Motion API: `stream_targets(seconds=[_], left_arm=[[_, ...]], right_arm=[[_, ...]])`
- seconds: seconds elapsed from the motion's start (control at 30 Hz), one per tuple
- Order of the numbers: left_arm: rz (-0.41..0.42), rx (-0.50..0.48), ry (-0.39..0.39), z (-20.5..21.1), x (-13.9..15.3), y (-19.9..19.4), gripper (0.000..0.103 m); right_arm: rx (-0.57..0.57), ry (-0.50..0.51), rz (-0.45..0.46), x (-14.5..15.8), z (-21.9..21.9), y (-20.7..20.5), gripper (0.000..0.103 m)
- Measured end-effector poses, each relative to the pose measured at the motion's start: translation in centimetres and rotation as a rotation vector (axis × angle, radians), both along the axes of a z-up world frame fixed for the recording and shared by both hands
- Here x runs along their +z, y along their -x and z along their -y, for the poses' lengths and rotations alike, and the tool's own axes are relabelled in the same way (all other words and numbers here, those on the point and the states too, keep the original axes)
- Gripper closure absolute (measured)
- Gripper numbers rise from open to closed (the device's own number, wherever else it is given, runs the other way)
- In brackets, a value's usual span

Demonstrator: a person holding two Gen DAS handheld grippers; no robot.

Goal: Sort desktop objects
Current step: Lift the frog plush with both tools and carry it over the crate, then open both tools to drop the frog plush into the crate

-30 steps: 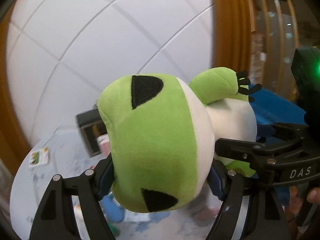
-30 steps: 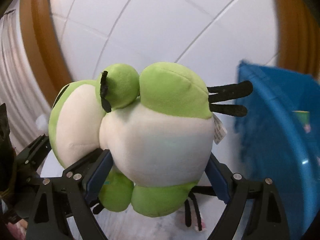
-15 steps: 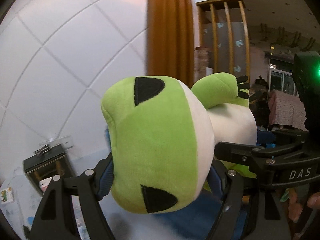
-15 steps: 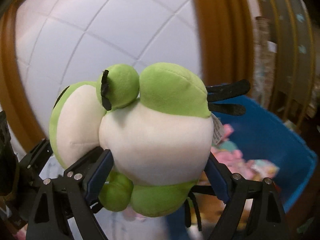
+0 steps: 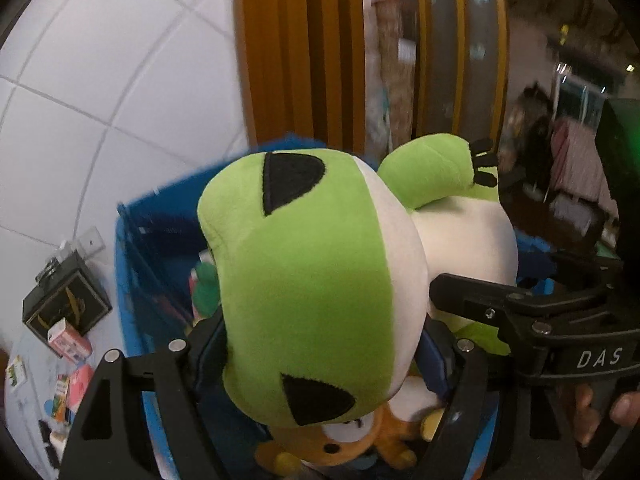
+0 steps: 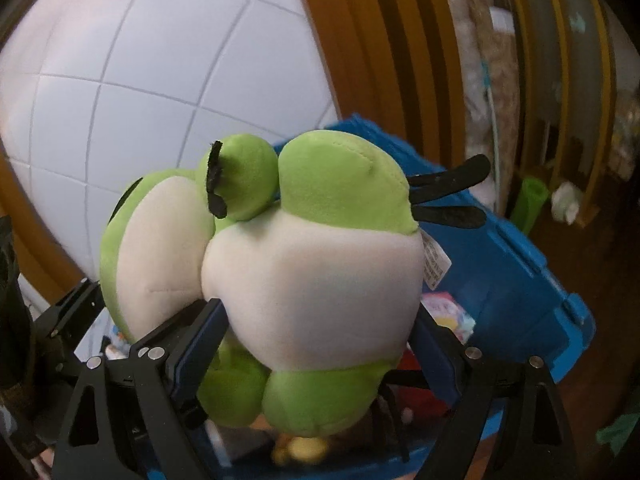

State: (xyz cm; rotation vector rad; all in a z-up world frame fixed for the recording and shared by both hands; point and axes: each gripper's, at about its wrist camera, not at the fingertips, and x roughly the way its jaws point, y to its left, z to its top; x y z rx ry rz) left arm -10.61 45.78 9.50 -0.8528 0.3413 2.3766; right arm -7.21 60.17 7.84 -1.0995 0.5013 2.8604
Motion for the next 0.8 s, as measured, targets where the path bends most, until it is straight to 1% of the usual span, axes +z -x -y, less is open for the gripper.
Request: stream_targets(seconds=[0.1, 0.17, 0.23, 0.3, 0.37, 0.43, 0.47, 0.53, 0.6, 0.7, 0.8], left_arm=[[0.083, 0.028, 0.089, -1.8, -2.2, 1.4, 0.024], [0.120, 0.044, 0.108, -1.7, -3.3, 1.9, 0.021], [0.139, 0.062, 0.122, -1.7, -3.6, 2.5, 0.019], [0.120, 0.086, 0.136, -2.0, -3.5, 2.5, 0.017], [0.103, 0.102, 0.141, -2.0, -3.2, 2.2, 0.017], [0.076, 0.118, 0.124, -1.3, -2.7, 1.8, 0.017], [0.065, 0.126, 0.117, -1.7, -2.3, 1.8, 0.018], [0.034, 0.143, 0.092, -1.0, -1.3, 1.2, 0.017], [0.028, 0.146, 0.083, -0.7, -1.0, 1.9, 0.017], [0.013, 0.162, 0.077, -0.4, -1.0, 2.1, 0.017], [-0.006, 0.177, 0.036, 0.6, -0.7, 1.7, 0.017]], right_arm=[[0.021, 0.042, 0.069, -2.5, -2.2, 1.1, 0.014], [0.045, 0.069, 0.122, -4.4, -3.3, 1.9, 0.013], [0.056, 0.089, 0.144, -5.6, -3.9, 2.7, 0.011], [0.055, 0.123, 0.150, -6.4, -4.6, 3.0, 0.009], [0.052, 0.130, 0.149, -6.8, -4.7, 2.9, 0.008], [0.048, 0.111, 0.126, -6.3, -4.7, 2.7, 0.000], [0.034, 0.084, 0.113, -5.9, -4.7, 2.4, 0.000], [0.020, 0.070, 0.084, -4.9, -4.0, 1.3, 0.000], [0.012, 0.065, 0.067, -4.1, -3.9, 0.9, 0.000], [0.025, 0.044, 0.053, -4.0, -3.9, 0.4, 0.000], [0.016, 0.012, 0.038, -3.8, -3.9, 0.1, 0.000]])
